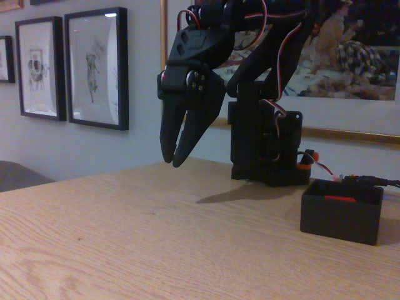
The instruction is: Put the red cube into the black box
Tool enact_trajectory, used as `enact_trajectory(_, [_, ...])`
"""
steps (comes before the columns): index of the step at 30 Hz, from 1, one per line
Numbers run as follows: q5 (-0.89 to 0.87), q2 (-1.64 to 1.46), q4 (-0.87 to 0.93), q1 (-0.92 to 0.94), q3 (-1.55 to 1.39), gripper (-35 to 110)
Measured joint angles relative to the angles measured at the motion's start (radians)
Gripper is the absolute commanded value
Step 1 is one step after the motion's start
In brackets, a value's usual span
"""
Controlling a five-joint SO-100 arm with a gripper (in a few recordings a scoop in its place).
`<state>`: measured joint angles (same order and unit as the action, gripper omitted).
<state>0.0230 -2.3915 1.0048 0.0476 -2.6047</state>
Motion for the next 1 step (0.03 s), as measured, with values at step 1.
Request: enact_trajectory(1, [0.000, 0.000, 0.000, 0.000, 0.000, 3])
